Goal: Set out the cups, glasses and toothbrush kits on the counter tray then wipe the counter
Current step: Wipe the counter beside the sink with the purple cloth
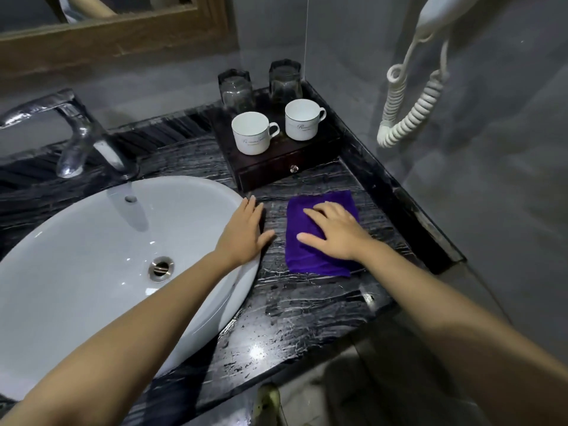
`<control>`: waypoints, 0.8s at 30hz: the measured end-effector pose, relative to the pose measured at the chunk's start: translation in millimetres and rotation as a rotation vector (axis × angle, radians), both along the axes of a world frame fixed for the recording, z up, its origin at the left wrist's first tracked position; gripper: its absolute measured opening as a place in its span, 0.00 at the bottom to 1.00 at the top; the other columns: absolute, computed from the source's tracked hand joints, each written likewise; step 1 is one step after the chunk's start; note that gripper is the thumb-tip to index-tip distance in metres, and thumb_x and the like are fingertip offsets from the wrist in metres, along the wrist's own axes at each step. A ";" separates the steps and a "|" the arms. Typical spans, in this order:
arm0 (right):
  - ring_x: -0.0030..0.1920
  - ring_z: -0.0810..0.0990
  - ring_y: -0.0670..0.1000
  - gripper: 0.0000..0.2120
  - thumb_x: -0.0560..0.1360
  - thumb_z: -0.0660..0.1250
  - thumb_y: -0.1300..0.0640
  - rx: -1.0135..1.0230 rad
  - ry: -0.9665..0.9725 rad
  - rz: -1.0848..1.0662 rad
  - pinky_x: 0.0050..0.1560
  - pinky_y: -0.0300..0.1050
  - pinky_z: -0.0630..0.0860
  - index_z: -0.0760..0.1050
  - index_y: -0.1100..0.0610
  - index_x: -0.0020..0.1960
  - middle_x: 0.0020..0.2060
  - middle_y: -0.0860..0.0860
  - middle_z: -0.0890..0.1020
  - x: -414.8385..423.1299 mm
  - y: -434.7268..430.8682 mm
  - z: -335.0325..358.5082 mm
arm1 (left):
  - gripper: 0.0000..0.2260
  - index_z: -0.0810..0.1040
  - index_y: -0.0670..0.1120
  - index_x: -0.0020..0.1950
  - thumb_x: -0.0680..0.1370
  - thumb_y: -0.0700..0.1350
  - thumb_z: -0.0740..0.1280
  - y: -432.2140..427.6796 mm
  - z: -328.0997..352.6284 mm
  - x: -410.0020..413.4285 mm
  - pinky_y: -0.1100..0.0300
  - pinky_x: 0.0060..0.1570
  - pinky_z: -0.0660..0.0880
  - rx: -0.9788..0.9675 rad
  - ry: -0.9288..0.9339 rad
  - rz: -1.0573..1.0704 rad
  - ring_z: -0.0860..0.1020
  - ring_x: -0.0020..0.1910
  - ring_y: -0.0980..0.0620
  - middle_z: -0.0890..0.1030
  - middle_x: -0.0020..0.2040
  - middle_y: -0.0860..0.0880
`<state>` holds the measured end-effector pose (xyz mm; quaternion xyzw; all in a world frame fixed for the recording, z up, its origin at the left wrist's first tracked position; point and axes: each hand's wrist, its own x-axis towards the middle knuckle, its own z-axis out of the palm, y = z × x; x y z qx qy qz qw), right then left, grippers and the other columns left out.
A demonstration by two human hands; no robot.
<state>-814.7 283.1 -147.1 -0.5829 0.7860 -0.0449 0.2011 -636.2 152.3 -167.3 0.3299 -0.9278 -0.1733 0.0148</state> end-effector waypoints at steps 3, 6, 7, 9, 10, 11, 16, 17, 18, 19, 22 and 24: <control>0.77 0.35 0.56 0.45 0.70 0.53 0.27 0.064 0.077 -0.020 0.75 0.58 0.35 0.40 0.48 0.77 0.78 0.54 0.41 13.1 -10.6 -26.7 | 0.39 0.55 0.36 0.73 0.73 0.64 0.47 0.4 -13.3 -2.9 0.52 0.74 0.45 -0.014 0.011 0.052 0.49 0.76 0.40 0.52 0.76 0.36; 0.76 0.31 0.57 0.47 0.67 0.53 0.25 0.024 0.120 -0.044 0.74 0.61 0.33 0.38 0.44 0.77 0.76 0.55 0.34 13.5 -16.9 -36.2 | 0.41 0.53 0.36 0.74 0.71 0.65 0.41 0.2 -21.3 -0.7 0.52 0.74 0.44 -0.041 0.042 0.122 0.48 0.76 0.41 0.50 0.76 0.37; 0.75 0.31 0.57 0.47 0.67 0.52 0.24 0.030 0.122 -0.043 0.73 0.61 0.33 0.38 0.43 0.76 0.76 0.55 0.33 11.9 -20.5 -35.9 | 0.41 0.52 0.36 0.74 0.71 0.65 0.41 1.2 -23.3 -0.3 0.53 0.74 0.43 -0.039 0.057 0.141 0.47 0.76 0.41 0.50 0.76 0.37; 0.76 0.31 0.57 0.46 0.67 0.52 0.24 0.038 0.118 -0.028 0.74 0.62 0.34 0.38 0.42 0.76 0.76 0.54 0.34 8.5 -31.1 -36.3 | 0.41 0.50 0.36 0.74 0.71 0.65 0.41 2.1 -26.5 -0.2 0.55 0.74 0.41 -0.031 0.084 0.164 0.45 0.77 0.43 0.48 0.77 0.38; 0.76 0.32 0.57 0.45 0.67 0.52 0.25 0.032 0.114 -0.010 0.74 0.61 0.34 0.38 0.41 0.76 0.77 0.54 0.35 7.0 -37.5 -36.9 | 0.41 0.49 0.36 0.74 0.71 0.65 0.40 1.7 -28.2 -0.4 0.56 0.73 0.40 -0.028 0.093 0.165 0.44 0.77 0.43 0.47 0.77 0.38; 0.76 0.33 0.56 0.44 0.68 0.52 0.25 0.019 0.112 0.018 0.74 0.61 0.34 0.39 0.41 0.76 0.77 0.53 0.36 5.9 -44.3 -37.6 | 0.42 0.49 0.36 0.74 0.71 0.67 0.40 1.2 -29.4 -0.6 0.56 0.73 0.40 -0.025 0.098 0.160 0.44 0.76 0.43 0.47 0.77 0.38; 0.78 0.39 0.53 0.36 0.72 0.48 0.29 -0.068 0.152 0.168 0.76 0.58 0.38 0.45 0.39 0.76 0.78 0.50 0.43 8.4 -73.5 -41.5 | 0.45 0.50 0.34 0.74 0.71 0.69 0.37 0.7 -30.2 -0.8 0.57 0.72 0.39 -0.026 0.108 0.138 0.45 0.76 0.41 0.48 0.76 0.36; 0.78 0.40 0.53 0.36 0.71 0.45 0.28 -0.081 0.161 0.183 0.76 0.57 0.38 0.45 0.39 0.76 0.78 0.50 0.44 9.0 -76.8 -41.9 | 0.44 0.50 0.34 0.74 0.72 0.68 0.38 0.5 -30.3 -0.7 0.57 0.72 0.39 -0.026 0.111 0.141 0.45 0.76 0.41 0.48 0.76 0.36; 0.78 0.40 0.53 0.38 0.69 0.42 0.27 -0.090 0.166 0.197 0.76 0.57 0.38 0.45 0.39 0.76 0.78 0.49 0.44 9.1 -78.5 -42.3 | 0.43 0.49 0.35 0.74 0.73 0.68 0.39 0.8 -30.0 -0.6 0.58 0.72 0.38 -0.018 0.113 0.142 0.44 0.76 0.42 0.47 0.76 0.37; 0.78 0.41 0.52 0.39 0.67 0.39 0.26 -0.094 0.166 0.212 0.76 0.57 0.38 0.45 0.39 0.76 0.78 0.49 0.44 8.5 -78.0 -42.5 | 0.41 0.49 0.35 0.74 0.73 0.67 0.41 1.1 -29.4 -0.3 0.58 0.72 0.38 -0.003 0.115 0.144 0.43 0.76 0.42 0.46 0.77 0.37; 0.78 0.41 0.51 0.41 0.65 0.33 0.26 -0.102 0.164 0.271 0.76 0.56 0.38 0.46 0.39 0.76 0.78 0.48 0.45 5.5 -67.1 -42.3 | 0.35 0.47 0.37 0.75 0.77 0.61 0.48 2.1 -27.0 1.2 0.58 0.73 0.38 0.030 0.123 0.152 0.41 0.76 0.45 0.44 0.77 0.39; 0.78 0.42 0.51 0.39 0.66 0.33 0.28 -0.115 0.164 0.303 0.76 0.55 0.38 0.47 0.39 0.76 0.78 0.47 0.45 2.1 -57.1 -42.0 | 0.33 0.46 0.38 0.75 0.79 0.59 0.50 4.2 -26.1 3.2 0.58 0.73 0.38 0.027 0.126 0.140 0.41 0.76 0.46 0.44 0.77 0.40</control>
